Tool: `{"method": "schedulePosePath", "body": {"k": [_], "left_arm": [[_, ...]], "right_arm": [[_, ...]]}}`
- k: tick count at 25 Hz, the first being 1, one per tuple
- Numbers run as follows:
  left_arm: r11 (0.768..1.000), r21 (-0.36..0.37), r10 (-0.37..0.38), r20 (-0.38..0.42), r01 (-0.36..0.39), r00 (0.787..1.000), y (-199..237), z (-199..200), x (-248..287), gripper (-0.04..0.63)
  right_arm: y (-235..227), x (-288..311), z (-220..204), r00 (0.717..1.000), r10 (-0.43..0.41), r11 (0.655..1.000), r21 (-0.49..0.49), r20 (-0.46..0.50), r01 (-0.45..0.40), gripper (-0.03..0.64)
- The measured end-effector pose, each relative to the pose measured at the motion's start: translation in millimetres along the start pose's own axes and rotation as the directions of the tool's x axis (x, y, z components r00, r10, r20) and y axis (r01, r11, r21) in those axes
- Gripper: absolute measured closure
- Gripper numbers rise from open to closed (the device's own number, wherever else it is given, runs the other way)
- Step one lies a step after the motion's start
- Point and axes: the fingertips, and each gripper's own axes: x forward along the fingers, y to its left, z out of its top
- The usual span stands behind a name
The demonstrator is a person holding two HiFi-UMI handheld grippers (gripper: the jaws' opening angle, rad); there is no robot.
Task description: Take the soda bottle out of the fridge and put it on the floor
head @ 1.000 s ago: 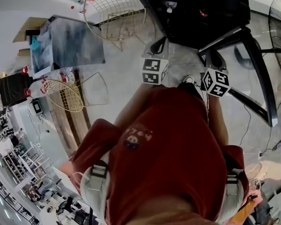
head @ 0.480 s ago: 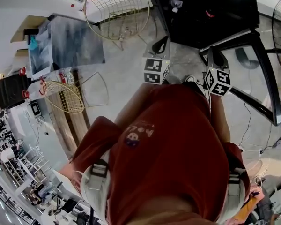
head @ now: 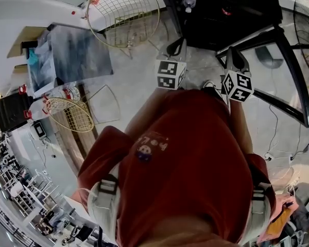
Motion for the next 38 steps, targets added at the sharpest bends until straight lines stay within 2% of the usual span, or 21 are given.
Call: {"method": "schedulePosePath", "body": {"k": [6,9,13,17,18,29,38], "left_arm": [[1.000,0.008,-0.004,0.007,0.004,1.000,-5.3,3.0,5.6,0.595],[1.000,0.016,-0.007,0.006,0.006,1.000,-5.2,2.3,2.9,0.595],[1.000,0.015,0.001,-0.003,-0.001,1.000,-1.9,-1.3,-2.8,0.595],[1.000,0.018,0.003,-0.004,-0.003,1.000,-5.3,-3.5,-4.8,0.595],[1.000,0.020,0.005,-0.004,-0.004,1.000,-6.5,-3.8,-5.2,0.595],[0.999,0.031,0.024,0.001,-0.024,1.000,-5.7,-7.1,-8.8,0.595],[0.998,0.040,0.041,0.011,-0.041,0.999,-6.6,-17.8,-1.3,0.595]], "right_arm": [[-5.2,1.6,0.4,1.000,0.010,1.000,-0.002,0.011,-0.010,0.591],[-3.3,0.0,2.1,0.999,0.002,1.000,0.010,0.035,-0.002,0.492],[1.9,-1.2,0.7,0.999,0.002,1.000,0.016,0.046,-0.003,0.399],[-4.1,-4.8,1.5,0.996,-0.033,0.999,0.039,0.087,0.030,0.207],[-5.4,-5.1,0.8,0.995,-0.035,0.998,0.047,0.092,0.030,0.182],[6.2,4.1,-9.7,0.998,0.001,1.000,0.013,0.063,-0.002,0.181],[4.6,23.1,-24.5,0.999,-0.006,1.000,-0.028,0.041,0.007,0.183]]}}
